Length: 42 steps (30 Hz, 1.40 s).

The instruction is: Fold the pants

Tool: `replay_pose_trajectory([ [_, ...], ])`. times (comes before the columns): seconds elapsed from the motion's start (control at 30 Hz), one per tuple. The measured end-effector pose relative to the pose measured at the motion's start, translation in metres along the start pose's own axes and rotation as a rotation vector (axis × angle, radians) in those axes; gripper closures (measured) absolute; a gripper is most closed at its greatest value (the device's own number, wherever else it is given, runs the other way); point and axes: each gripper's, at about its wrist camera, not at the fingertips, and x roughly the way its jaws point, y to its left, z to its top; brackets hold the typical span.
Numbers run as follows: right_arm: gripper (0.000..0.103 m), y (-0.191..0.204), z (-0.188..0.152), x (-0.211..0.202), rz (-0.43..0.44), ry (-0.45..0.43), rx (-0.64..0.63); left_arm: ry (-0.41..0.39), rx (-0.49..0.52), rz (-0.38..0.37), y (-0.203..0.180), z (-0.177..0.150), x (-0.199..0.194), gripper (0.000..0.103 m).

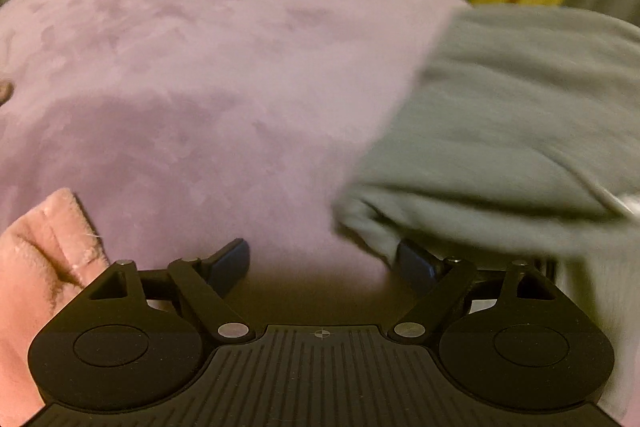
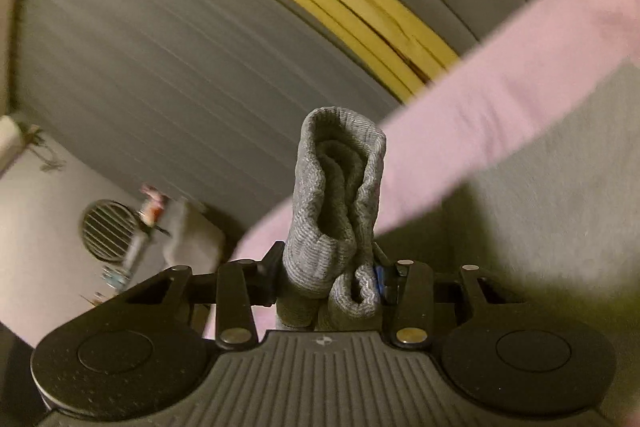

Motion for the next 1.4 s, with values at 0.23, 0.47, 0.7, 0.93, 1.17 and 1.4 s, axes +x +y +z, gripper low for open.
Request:
replay_pose_trajectory([
  [0.23, 0.06, -0.05, 0.005, -0.072, -0.139, -0.115, 0.004, -0.036, 0.075, -0.06, -0.021, -0.005, -0.008, 0.024],
  [0.47, 0.041, -0.152, -0.022, -0.072, -0.331, 0.004, 0.249, -0.007, 0.055, -0.069, -0.033, -0.014, 0.006, 0.019],
  [0.7, 0.028, -0.156, -0.013, -0.059, -0.27, 0.012, 0.303, -0.008, 0.071, -0.044, -0.038, -0.016, 0.01, 0.017],
  [0.93, 0.064, -0.108, 0.014, -0.063, -0.234, -0.009, 0.144, -0.052, 0.046, -0.104, -0.032, -0.018, 0.001, 0.019],
  [1.17, 0.064, -0.095, 0.031, -0.082, -0.291, -0.112, -0.047, -0.034, 0.102, -0.087, -0.042, -0.019, 0.004, 0.017],
  [1.4, 0.049, -0.148, 0.001, -0.073, -0.436, -0.022, 0.025, -0.02, 0.106, -0.081, -0.042, -0.018, 0.006, 0.016],
])
